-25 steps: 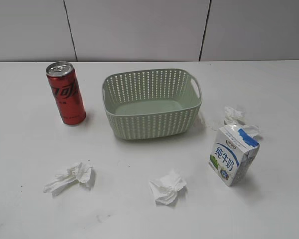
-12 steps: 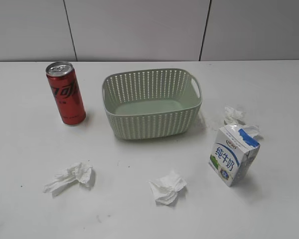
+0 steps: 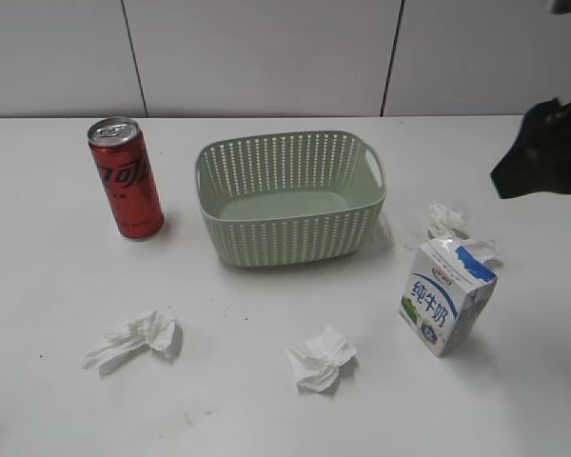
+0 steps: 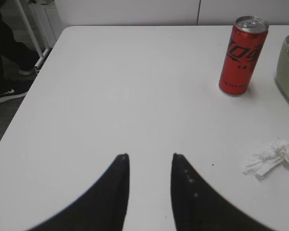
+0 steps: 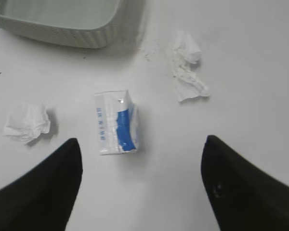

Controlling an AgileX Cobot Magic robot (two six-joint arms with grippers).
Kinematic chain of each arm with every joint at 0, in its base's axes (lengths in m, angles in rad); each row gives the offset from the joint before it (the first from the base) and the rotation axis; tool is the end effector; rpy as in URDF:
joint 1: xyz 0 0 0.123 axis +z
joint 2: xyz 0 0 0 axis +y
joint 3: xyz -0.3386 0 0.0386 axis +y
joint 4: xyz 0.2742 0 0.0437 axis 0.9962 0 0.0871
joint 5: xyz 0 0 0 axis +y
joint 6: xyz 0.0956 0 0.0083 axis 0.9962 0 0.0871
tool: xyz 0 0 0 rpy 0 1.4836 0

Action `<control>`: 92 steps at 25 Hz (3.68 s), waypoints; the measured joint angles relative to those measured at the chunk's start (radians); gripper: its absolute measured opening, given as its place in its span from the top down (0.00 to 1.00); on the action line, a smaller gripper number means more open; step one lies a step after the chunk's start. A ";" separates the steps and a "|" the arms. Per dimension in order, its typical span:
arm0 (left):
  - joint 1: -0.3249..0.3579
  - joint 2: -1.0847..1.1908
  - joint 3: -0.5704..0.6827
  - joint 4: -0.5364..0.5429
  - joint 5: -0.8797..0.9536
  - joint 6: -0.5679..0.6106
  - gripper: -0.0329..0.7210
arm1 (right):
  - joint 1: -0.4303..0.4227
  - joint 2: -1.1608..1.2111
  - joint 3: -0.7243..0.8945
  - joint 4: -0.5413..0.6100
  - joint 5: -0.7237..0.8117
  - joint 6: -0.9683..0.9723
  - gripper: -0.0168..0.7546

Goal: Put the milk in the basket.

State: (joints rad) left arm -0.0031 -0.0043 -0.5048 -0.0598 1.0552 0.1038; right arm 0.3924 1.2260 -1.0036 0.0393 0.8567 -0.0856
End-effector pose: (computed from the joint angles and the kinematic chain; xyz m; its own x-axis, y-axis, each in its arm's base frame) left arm -0.0347 -0.0049 0.2895 -0.4374 0.0755 -0.8961 0.0824 0.9956 0.0436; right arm 0.2312 0.0988 0.3566 -0.7481 -0.3743 -0.5479 -0.4428 0.8966 -0.0079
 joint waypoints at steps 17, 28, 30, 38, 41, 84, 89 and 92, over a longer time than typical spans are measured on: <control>0.000 0.000 0.000 0.000 0.000 0.000 0.66 | 0.076 0.409 -0.055 -0.022 -0.001 0.034 0.21; 0.000 0.000 0.000 0.000 0.000 0.000 0.66 | 0.076 0.574 -0.055 -0.019 -0.048 0.035 0.22; 0.000 0.000 0.000 0.000 0.000 0.000 0.66 | 0.076 0.587 -0.055 -0.018 -0.052 0.035 0.27; 0.000 0.000 0.000 0.000 0.000 0.000 0.66 | 0.076 0.590 -0.057 -0.020 -0.054 0.036 0.54; 0.000 0.000 0.000 0.000 0.000 0.000 0.66 | 0.076 0.594 -0.079 -0.019 -0.015 0.036 0.54; 0.000 0.000 0.000 0.000 0.000 0.000 0.66 | 0.131 1.155 -1.089 0.028 0.271 -0.045 0.27; 0.000 0.000 0.000 0.000 0.000 0.000 0.66 | 0.131 1.126 -1.141 0.030 0.314 -0.050 0.15; 0.000 0.000 0.000 0.000 0.000 0.000 0.66 | 0.131 1.050 -1.145 0.026 0.337 -0.051 0.15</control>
State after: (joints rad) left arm -0.0031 -0.0043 -0.5048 -0.0598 1.0552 0.1038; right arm 0.5231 2.2762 -2.1482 0.0653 1.1940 -0.1369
